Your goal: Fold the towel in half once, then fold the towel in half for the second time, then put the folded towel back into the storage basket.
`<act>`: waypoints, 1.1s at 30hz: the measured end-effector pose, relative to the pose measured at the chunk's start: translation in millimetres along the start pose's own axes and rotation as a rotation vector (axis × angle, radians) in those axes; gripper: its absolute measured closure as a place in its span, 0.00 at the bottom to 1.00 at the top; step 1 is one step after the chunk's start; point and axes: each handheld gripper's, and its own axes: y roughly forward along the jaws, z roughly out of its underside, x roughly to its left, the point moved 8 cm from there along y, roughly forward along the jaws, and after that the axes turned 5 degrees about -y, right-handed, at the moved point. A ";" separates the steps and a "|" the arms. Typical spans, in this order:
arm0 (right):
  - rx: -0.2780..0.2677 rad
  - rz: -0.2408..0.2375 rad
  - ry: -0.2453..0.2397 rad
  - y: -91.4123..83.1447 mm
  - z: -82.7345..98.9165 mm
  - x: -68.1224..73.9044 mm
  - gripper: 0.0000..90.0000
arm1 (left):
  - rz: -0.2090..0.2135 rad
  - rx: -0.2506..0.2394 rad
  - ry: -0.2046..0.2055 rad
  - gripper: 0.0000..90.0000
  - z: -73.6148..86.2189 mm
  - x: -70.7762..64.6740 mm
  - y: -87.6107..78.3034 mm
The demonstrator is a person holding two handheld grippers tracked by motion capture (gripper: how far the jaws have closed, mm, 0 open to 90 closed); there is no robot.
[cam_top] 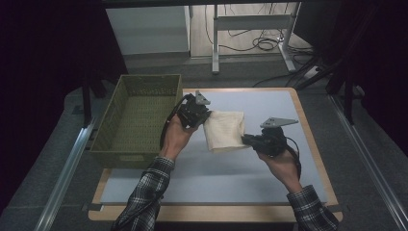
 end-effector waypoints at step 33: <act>-0.020 -0.036 -0.020 44.5 -72.6 21.1 0.93 | -0.140 0.000 -0.011 0.92 -5.0 70.4 -33.5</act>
